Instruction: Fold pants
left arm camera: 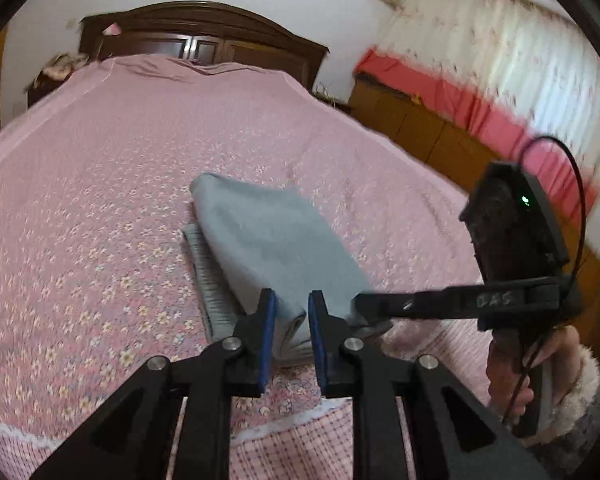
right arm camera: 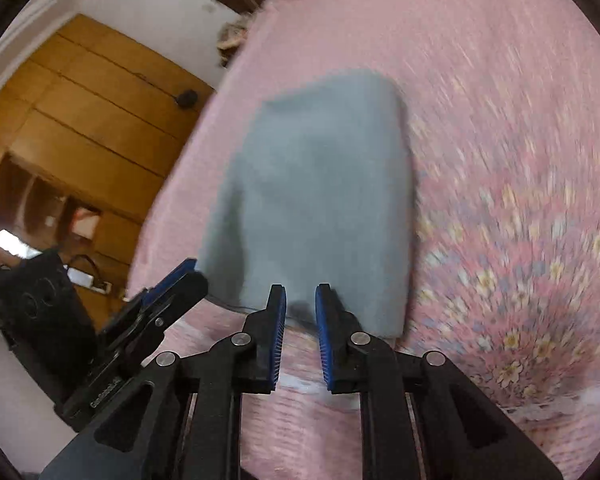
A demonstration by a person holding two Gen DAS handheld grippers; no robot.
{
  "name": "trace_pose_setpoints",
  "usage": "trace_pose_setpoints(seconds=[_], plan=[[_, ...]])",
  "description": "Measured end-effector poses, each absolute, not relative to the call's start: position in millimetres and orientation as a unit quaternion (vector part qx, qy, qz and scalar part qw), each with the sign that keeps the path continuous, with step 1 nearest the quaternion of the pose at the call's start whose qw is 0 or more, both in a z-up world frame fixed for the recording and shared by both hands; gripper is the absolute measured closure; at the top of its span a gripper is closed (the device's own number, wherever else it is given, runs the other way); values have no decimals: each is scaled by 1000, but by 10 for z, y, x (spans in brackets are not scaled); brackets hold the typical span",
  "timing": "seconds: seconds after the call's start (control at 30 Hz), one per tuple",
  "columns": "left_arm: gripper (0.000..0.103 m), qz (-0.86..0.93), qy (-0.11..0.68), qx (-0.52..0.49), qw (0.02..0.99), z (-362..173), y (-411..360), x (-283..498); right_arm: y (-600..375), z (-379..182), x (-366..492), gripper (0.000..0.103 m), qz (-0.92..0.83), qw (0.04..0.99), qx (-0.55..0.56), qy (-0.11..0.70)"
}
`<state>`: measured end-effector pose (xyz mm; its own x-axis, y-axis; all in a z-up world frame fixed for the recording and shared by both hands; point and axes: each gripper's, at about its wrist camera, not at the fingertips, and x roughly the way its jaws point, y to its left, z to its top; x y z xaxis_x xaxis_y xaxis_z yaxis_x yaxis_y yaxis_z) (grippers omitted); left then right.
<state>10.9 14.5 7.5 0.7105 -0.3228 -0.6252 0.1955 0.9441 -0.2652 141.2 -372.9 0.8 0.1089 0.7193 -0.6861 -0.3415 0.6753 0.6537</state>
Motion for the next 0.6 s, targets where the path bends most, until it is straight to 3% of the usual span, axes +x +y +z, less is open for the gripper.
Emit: trace_pose_setpoints(seconds=[0.13,0.3,0.37,0.43,0.47,0.53,0.6], plan=[[85,-108,424,-94,894,-399,119,210,-3864,-30,1357,103,375,713,191,562],[84,-57,392,-104,912,-30,447,-113,-3902,220,1460,100,380,724,183,546],[76,-42,356,-100,928,288,480,-157,-3858,384,1590,100,386,736,187,524],[52,-76,326,-100,937,570,413,41,-3781,484,1831,100,385,749,201,500],[50,-96,318,-104,938,628,337,138,-3753,502,1942,100,382,752,215,492],[55,-125,325,-117,930,600,195,565,-3672,481,2126,100,379,750,244,484],[72,-131,357,-120,917,407,84,1044,-3500,429,2244,100,370,758,236,482]])
